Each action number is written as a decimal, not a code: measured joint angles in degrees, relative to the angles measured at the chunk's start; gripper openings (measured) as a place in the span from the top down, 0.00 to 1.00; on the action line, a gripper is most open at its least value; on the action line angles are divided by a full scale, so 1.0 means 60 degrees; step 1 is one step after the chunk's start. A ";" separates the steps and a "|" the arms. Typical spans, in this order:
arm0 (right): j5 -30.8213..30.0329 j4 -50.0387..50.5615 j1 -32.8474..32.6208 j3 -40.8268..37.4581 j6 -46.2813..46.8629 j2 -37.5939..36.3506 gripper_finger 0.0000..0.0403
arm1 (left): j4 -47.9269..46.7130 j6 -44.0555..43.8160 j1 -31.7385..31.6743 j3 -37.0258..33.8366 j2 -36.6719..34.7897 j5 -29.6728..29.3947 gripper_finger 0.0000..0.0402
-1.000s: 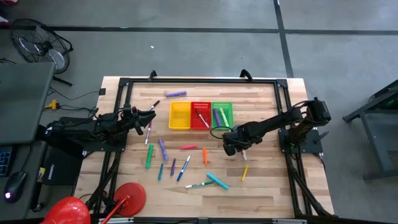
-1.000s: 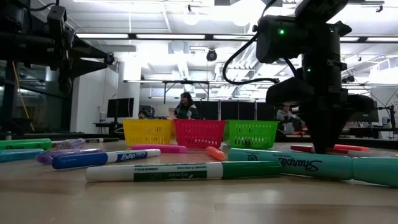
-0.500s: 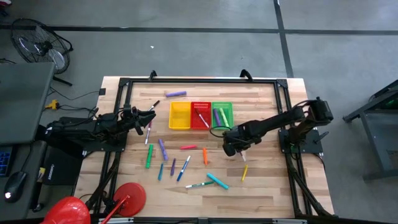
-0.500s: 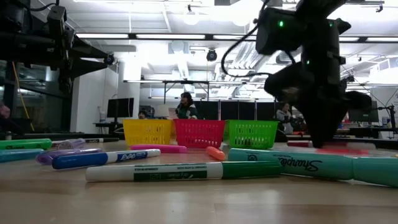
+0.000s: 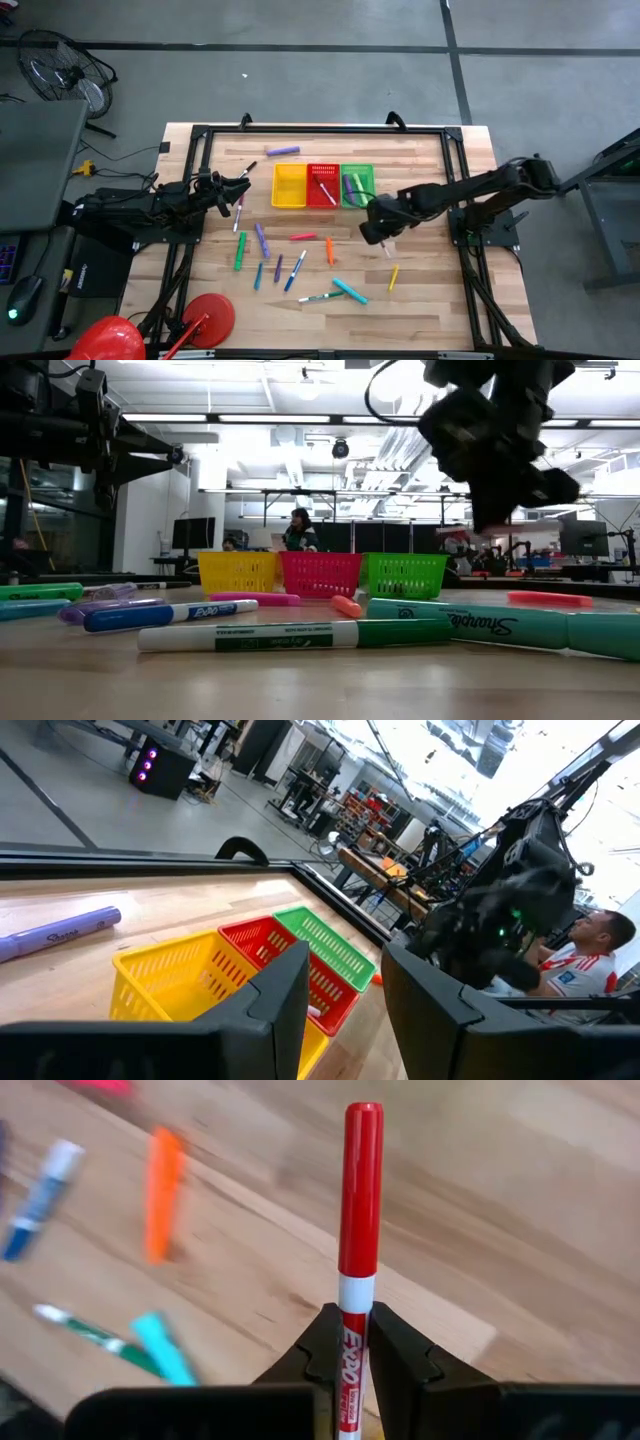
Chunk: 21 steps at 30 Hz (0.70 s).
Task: Pick & Place Markers
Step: Put the red marker into the red bin
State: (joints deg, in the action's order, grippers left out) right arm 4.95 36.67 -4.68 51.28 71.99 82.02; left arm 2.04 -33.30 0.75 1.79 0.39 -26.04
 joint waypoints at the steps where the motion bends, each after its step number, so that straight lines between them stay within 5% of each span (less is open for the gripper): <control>1: -0.0002 -0.0071 0.0102 0.0047 -0.0106 -0.0078 0.93 | 0.0000 0.0000 0.0000 0.0003 -0.0001 0.0000 0.68; 13: -0.0152 -0.0054 0.1397 0.1852 -0.2221 -0.0070 0.92 | 0.0000 0.0000 0.0002 0.0003 0.0003 0.0004 0.68; 21: -0.0233 -0.0164 0.2301 0.3171 -0.3625 0.0966 0.92 | 0.0000 0.0000 0.0002 0.0003 -0.0001 0.0004 0.68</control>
State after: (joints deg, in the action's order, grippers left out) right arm 3.55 35.68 9.13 70.31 50.24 87.82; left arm 2.04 -33.30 0.76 1.80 0.38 -26.02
